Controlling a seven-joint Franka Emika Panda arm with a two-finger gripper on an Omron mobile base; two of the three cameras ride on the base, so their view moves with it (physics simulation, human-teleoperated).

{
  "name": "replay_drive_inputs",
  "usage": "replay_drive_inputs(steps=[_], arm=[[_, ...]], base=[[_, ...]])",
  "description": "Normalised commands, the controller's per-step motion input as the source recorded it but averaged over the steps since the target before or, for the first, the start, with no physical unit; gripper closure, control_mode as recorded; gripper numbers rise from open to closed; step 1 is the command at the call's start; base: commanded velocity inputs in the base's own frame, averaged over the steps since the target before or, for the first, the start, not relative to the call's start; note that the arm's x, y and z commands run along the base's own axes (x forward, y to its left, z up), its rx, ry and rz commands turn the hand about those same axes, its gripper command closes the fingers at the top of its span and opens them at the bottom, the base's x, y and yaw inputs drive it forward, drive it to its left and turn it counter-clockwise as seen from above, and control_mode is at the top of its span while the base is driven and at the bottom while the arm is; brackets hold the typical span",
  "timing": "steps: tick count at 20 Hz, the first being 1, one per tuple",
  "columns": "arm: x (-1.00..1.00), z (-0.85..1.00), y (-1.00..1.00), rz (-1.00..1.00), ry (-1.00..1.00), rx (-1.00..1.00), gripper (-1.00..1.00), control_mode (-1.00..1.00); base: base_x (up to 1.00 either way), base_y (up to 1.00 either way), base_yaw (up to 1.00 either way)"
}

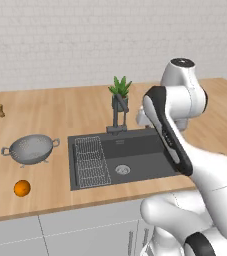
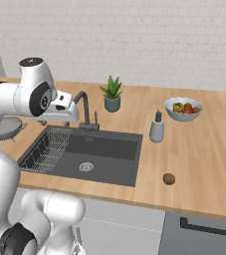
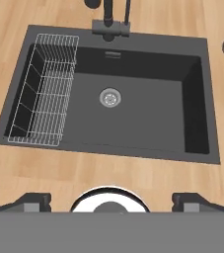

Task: Put the colander in the sink, put the orange, kiwi in the colander, and turn on the sink faucet and pour water over the colander.

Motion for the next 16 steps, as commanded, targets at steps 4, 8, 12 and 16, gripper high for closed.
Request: replay_drive_inputs(steps=[4,8,12,16], arm=[[-0.74,-0.13,0.49,-0.04,0.03,0.07,-1.0,-1.0],[-0.47,-0.22,0.55,-0.15,0.16,0.19,-1.0,-1.0],[-0.16,-0.28,0.75,-0.11,0.21,0.12,-1.0,-1.0],[-0.04,-0.28,0.87,-0.1,0.08,0.06,-1.0,-1.0]], base=[[0.0,0.0,0.0],[0.0,0.0,0.0],[0.0,0.0,0.0],[0.0,0.0,0.0]])
